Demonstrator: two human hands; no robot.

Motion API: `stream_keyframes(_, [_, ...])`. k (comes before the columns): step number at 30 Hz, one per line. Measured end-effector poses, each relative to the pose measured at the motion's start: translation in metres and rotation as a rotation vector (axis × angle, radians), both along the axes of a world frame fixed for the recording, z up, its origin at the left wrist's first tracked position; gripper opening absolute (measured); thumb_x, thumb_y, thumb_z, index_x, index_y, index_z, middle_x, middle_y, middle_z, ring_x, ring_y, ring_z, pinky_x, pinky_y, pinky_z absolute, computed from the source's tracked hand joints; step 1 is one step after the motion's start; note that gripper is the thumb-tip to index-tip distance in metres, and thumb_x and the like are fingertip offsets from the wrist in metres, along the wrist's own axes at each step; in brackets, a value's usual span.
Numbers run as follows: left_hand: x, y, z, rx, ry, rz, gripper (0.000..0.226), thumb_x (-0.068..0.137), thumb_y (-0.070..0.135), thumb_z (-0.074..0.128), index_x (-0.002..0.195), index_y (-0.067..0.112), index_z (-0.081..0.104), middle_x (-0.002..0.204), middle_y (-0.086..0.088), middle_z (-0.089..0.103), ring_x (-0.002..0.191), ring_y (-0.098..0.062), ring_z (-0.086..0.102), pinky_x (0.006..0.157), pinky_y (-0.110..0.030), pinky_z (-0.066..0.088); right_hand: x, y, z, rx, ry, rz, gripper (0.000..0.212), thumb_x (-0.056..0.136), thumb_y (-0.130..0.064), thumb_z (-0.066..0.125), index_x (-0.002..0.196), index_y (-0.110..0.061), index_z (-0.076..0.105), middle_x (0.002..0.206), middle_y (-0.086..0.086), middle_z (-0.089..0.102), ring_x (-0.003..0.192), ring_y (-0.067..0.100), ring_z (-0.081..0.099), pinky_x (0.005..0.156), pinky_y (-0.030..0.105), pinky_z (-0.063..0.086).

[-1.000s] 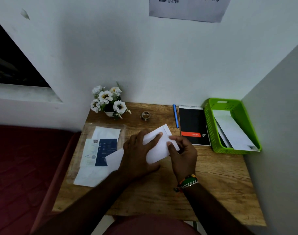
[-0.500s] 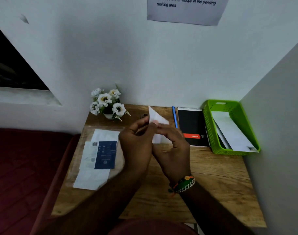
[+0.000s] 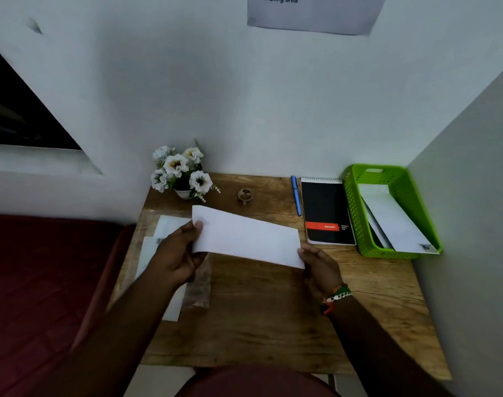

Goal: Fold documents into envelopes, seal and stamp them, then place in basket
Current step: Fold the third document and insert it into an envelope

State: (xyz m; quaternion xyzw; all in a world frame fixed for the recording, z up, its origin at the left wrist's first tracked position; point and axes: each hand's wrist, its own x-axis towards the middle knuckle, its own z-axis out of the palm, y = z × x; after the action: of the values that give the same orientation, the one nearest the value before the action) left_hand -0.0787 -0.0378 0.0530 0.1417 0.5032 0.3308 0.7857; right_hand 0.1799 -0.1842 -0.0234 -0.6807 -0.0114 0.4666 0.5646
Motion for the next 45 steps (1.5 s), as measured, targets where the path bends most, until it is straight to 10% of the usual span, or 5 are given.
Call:
stream_keyframes(5, [-0.008,0.009,-0.038,0.125,0.592,-0.086,0.026,0.082,0.023,0.082,0.106,0.018,0.075,0.109,-0.007,0.071,0.099,-0.033,0.066,0.076,-0.053,0.06,0.0,0.005,-0.003,-0.122,-0.441,0.063,0.013,0.078,-0.01,0.081,0.091,-0.012,0.076,0.091,0.002,0.074,0.085,0.016,0.067,0.085,0.033,0.055])
stream_keyframes(12, [0.001,0.012,-0.074,0.527,1.066,-0.265,0.029,0.088,0.022,0.076,0.112,0.007,0.074,0.115,-0.014,0.072,0.11,-0.03,0.065,0.099,-0.038,0.047,0.0,0.011,-0.013,-0.232,-0.707,0.156,0.016,0.075,-0.015,0.084,0.088,-0.013,0.075,0.088,0.003,0.075,0.081,0.014,0.065,0.084,0.028,0.051])
stream_keyframes(29, [0.01,-0.017,-0.102,1.232,1.387,-0.98,0.049,0.099,0.029,0.055,0.147,0.025,0.046,0.144,-0.007,0.045,0.131,-0.027,0.041,0.106,-0.044,0.042,0.003,-0.003,-0.039,-0.249,-1.353,0.761,0.037,0.096,-0.03,0.054,0.132,-0.026,0.061,0.147,0.002,0.051,0.133,0.029,0.042,0.103,0.047,0.047])
stream_keyframes(39, [0.033,0.003,-0.095,1.167,1.318,-0.779,0.032,0.09,0.03,0.061,0.121,0.023,0.061,0.128,-0.004,0.054,0.114,-0.023,0.051,0.093,-0.044,0.05,0.001,-0.005,-0.053,-0.239,-1.386,0.695,0.037,0.092,-0.028,0.059,0.128,-0.029,0.064,0.144,0.0,0.054,0.126,0.027,0.046,0.098,0.045,0.049])
stream_keyframes(45, [0.092,0.051,-0.087,1.437,1.281,-0.749,0.069,0.08,-0.01,0.06,0.141,0.022,0.053,0.153,-0.015,0.038,0.139,-0.038,0.036,0.108,-0.054,0.042,-0.001,-0.005,-0.048,-0.299,-1.338,0.712,0.038,0.094,-0.035,0.053,0.132,-0.035,0.059,0.149,-0.005,0.048,0.133,0.026,0.041,0.103,0.046,0.045])
